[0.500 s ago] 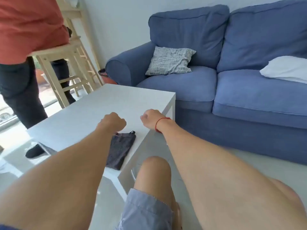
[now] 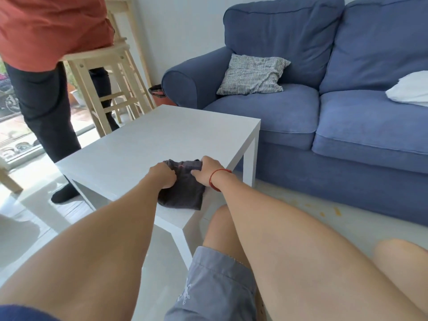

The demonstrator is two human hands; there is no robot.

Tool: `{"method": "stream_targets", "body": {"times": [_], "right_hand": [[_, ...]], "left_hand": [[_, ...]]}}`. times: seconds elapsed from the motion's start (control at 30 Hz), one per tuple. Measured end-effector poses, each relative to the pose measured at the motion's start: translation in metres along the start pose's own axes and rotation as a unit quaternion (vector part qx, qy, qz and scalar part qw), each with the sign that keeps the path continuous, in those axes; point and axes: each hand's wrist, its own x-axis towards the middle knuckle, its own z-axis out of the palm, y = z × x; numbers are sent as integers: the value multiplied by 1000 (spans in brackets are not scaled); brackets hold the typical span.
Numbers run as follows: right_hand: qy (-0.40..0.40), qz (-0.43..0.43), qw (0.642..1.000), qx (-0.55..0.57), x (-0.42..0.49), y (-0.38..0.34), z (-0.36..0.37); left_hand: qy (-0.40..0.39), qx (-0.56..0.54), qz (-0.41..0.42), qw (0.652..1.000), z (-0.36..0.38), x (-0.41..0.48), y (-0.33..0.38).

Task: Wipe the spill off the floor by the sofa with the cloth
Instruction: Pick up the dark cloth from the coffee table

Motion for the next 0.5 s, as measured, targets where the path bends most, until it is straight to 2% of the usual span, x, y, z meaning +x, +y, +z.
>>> {"method": "stream_targets", "body": {"times": [0.1, 0.23, 0.37, 0.5], "right_hand": [[71, 18, 983, 168, -3, 7, -24], [175, 52, 939, 293, -15, 35, -71], [291, 99, 904, 298, -31, 82, -111], [351, 158, 881, 276, -54, 139, -138]], "left_hand": [[35, -108, 17, 993, -5, -2, 29], [48, -187, 87, 977, -10, -11, 94], [39, -224, 164, 960, 6, -32, 161], [4, -226, 226, 948, 42, -58, 214]]}}
